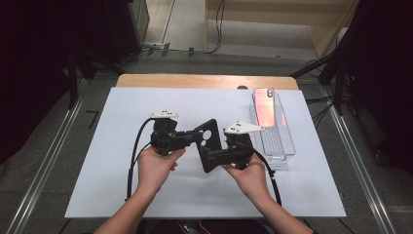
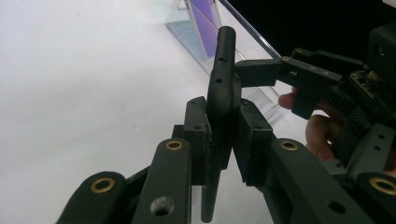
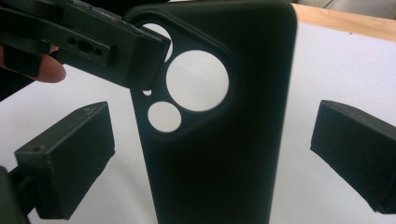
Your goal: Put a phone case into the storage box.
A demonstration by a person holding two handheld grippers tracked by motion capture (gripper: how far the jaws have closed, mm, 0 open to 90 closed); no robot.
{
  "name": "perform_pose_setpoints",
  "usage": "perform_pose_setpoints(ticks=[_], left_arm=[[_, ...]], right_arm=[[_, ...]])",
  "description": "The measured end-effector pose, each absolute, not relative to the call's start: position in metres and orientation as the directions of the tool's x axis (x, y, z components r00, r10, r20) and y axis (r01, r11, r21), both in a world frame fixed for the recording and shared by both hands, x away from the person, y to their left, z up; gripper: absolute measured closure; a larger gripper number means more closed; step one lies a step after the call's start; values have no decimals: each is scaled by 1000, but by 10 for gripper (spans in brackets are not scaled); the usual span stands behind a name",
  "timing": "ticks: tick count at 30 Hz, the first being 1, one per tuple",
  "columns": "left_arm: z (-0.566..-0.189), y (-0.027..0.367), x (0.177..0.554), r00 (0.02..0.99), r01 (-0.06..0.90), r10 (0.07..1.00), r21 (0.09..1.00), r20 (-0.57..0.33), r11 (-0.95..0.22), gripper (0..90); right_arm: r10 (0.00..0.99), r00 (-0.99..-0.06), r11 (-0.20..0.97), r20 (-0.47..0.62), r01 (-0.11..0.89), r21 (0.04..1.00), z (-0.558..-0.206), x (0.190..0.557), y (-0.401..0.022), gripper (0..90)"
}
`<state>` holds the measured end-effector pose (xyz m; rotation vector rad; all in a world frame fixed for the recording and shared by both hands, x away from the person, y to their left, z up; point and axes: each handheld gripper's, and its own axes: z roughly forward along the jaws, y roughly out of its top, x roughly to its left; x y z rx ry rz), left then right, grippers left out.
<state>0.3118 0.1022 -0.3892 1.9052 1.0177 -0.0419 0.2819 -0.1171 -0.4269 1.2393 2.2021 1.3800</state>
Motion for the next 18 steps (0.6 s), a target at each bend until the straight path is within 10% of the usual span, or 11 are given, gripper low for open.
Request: perform_pose_setpoints(ticks=[18], left_arm=[[-392,94,307,642,686,612,703,-462,-189,767]], right_arm=[[778,-601,213,185,528,822,-434,289,-108,115]])
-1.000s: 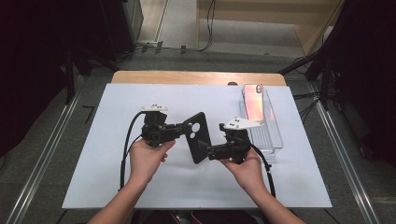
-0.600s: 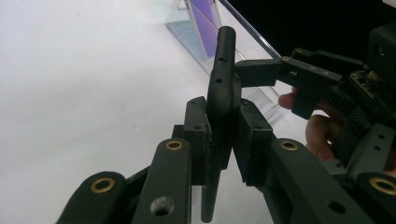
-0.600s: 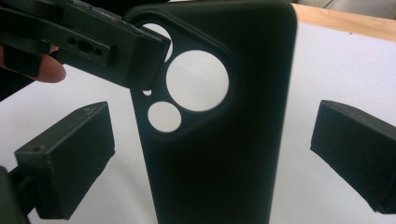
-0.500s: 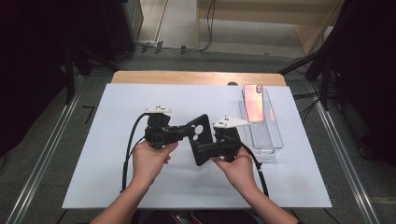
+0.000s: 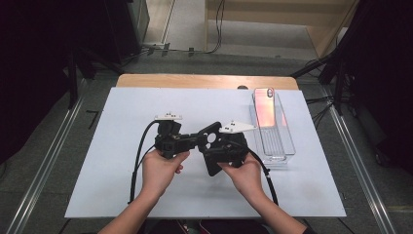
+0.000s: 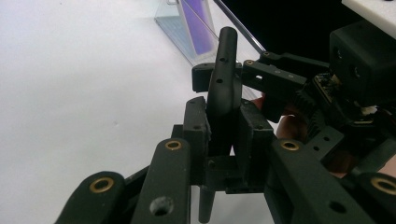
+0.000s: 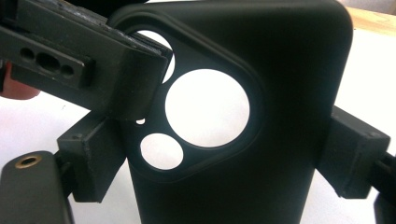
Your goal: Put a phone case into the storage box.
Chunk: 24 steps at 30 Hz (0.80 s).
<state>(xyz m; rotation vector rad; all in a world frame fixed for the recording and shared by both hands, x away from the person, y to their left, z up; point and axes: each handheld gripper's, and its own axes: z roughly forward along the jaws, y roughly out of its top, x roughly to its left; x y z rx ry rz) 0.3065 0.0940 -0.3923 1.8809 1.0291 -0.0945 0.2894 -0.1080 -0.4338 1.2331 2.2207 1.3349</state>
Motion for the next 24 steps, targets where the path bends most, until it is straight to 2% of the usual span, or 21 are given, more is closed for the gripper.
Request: perform_pose_setpoints(ticks=[5,12,15,24], left_arm=[[-390,94,305,657,668,609,717,-444,-197,757],[-382,100,304,661,661,606,725,-441,-194,593],[-379,104,307,681,655,594,718,-428,-234,521],[-375,115,310,743,637,477,714,-469,-290,361]], right_arm=[[772,-605,216,193,536,816,-431,290,-109,124],[768,-606,219,206,551,805,-430,291,-113,126],[765,-608,216,215,555,803,-428,292,-118,126],[730,-642,212,234,539,815,-419,294,-136,126]])
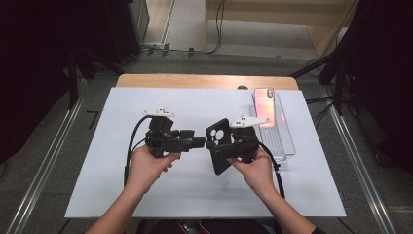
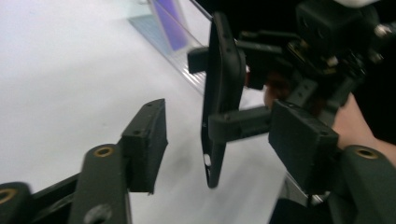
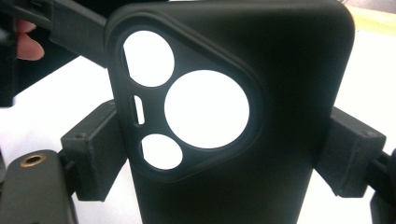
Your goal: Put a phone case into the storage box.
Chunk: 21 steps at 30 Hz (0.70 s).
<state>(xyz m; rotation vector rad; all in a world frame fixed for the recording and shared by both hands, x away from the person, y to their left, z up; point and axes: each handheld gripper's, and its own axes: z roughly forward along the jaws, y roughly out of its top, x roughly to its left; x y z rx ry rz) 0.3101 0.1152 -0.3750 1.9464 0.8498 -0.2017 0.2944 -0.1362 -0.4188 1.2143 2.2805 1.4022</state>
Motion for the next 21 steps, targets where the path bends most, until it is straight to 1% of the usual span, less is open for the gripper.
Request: perform_pose_setpoints(ticks=[2,7,9,11,16,21], left_arm=[[-376,117,311,754,634,453,707,-476,-313,339],[-377,123,310,803,582,384,742,-457,-334,322],[-378,124,311,807,579,380,734,-452,-355,321],[-381,128,310,822,553,390,747,-415,-369,321],[-395,136,309,839,532,370,742,-399,-407,322],[-406,142,305,863,496,352,743,-363,-449,322]], right_arm=[[719,-653,214,238,534,818,-416,295,-141,126],[684,-688,234,242,521,820,-408,295,-151,126],[673,-695,231,252,521,822,-404,295,-156,126],[663,-704,228,257,516,826,-401,295,-161,126],[625,-732,232,271,506,830,-393,294,-175,126],[619,-744,253,252,493,832,-388,293,-186,125]])
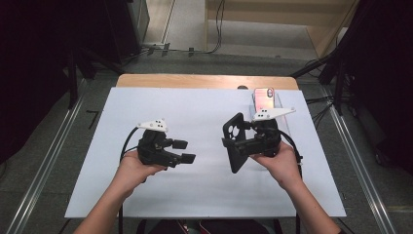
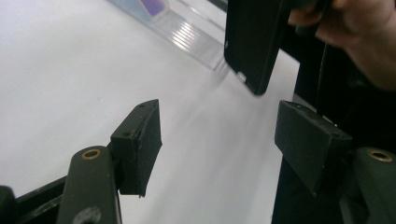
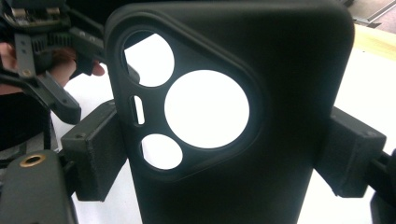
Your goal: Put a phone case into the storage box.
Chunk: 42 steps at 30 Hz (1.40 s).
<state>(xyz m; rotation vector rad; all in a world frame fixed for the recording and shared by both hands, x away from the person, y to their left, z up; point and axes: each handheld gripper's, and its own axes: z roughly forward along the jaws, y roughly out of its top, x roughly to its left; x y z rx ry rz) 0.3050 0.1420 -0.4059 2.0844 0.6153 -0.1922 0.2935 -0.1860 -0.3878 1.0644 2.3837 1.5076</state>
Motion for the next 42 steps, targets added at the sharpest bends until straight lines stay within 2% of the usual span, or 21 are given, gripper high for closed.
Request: perform_pose_setpoints(ticks=[5,8,17,30,42], left_arm=[[-420,147,297,890,445,339,743,-305,-501,322],[-427,151,294,888,441,364,739,-279,-509,322],[-438,165,285,884,453,371,724,-286,-520,322],[-440,181,279,872,470,391,724,-294,-505,322],[-440,186,277,863,481,408,726,-296,-491,322]], right_arm=[[615,-743,243,263,496,833,-386,295,-194,125],[617,-741,239,266,498,833,-384,296,-198,125],[675,-689,192,263,509,839,-370,300,-222,126],[787,-558,105,263,542,834,-362,317,-260,127],[916,-342,21,207,558,829,-376,347,-281,127]])
